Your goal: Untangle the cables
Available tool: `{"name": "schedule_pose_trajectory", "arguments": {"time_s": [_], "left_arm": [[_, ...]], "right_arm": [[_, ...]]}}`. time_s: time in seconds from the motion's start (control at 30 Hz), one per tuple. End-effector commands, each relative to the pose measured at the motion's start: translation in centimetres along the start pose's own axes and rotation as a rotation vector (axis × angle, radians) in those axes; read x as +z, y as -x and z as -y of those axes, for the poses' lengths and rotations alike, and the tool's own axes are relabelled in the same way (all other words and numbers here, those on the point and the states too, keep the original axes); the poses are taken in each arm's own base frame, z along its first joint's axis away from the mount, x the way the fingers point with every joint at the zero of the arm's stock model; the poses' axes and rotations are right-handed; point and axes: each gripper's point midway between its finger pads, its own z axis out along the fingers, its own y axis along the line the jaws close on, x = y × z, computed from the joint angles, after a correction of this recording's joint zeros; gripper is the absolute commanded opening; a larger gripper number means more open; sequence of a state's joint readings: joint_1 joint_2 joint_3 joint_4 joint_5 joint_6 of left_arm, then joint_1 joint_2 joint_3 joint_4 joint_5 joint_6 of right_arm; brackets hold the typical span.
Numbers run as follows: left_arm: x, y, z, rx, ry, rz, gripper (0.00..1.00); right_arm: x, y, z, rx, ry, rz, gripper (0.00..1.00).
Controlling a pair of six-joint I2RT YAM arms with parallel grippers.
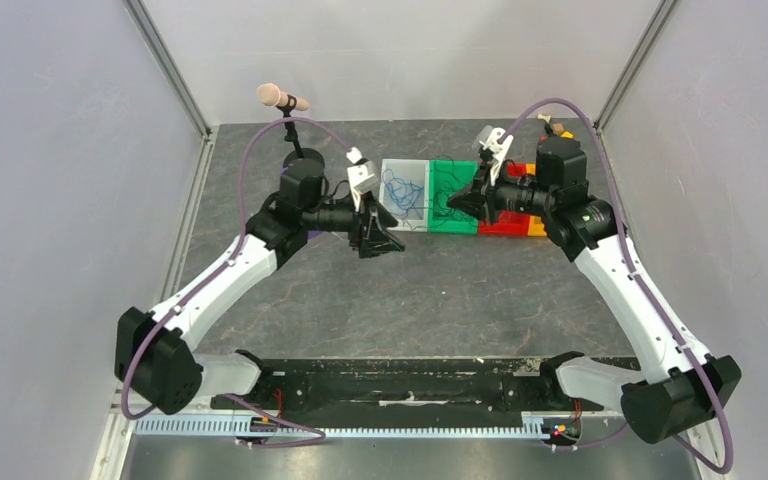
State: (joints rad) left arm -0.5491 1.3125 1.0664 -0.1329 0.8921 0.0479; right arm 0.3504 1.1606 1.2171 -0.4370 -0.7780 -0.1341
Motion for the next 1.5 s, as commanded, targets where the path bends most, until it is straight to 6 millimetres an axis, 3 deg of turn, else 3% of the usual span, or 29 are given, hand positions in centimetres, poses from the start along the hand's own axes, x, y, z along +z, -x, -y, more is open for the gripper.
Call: {"name": "schedule_pose_trajectory", "arguments": {"time_s": [0.0, 0.17, 0.57, 0.8, 0.93, 1.07, 1.47], "left_arm": [[-2.7, 1.1, -0.1, -0.063, 0.067, 0.059, 0.74], [-4.4, 1.1, -1.8, -0.099, 0.197, 0.089, 0.75], [-5.3, 1.0, -1.9, -0.146, 0.273, 0.128, 0.78], [-5.4, 0.7, -2.4, -0.151, 0.299, 0.137, 0.79], [-5.5, 0.4, -2.3, -0.151, 0.305, 0.136, 0.79], [-5.8, 0.0, -2.5, -0.148, 0.323, 0.132, 0.79], [-6.5, 0.1, -3.6, -0.156, 0.366, 0.147, 0.79]], "right_arm": [[-0.4, -0.4, 4.5, 0.016, -0.187, -0.022, 0.0], [0.4, -3.4, 7.9, 0.112, -0.322, -0.109, 0.0], [2.5, -8.6, 17.8, 0.183, -0.669, -0.296, 0.0], [7.3, -9.6, 21.1, 0.229, -0.638, -0.273, 0.0], [10.1, -9.9, 22.3, 0.291, -0.627, -0.226, 0.0], [12.0, -11.9, 22.7, 0.317, -0.6, -0.184, 0.0], [13.0, -19.8, 22.0, 0.276, -0.599, -0.123, 0.0]]}}
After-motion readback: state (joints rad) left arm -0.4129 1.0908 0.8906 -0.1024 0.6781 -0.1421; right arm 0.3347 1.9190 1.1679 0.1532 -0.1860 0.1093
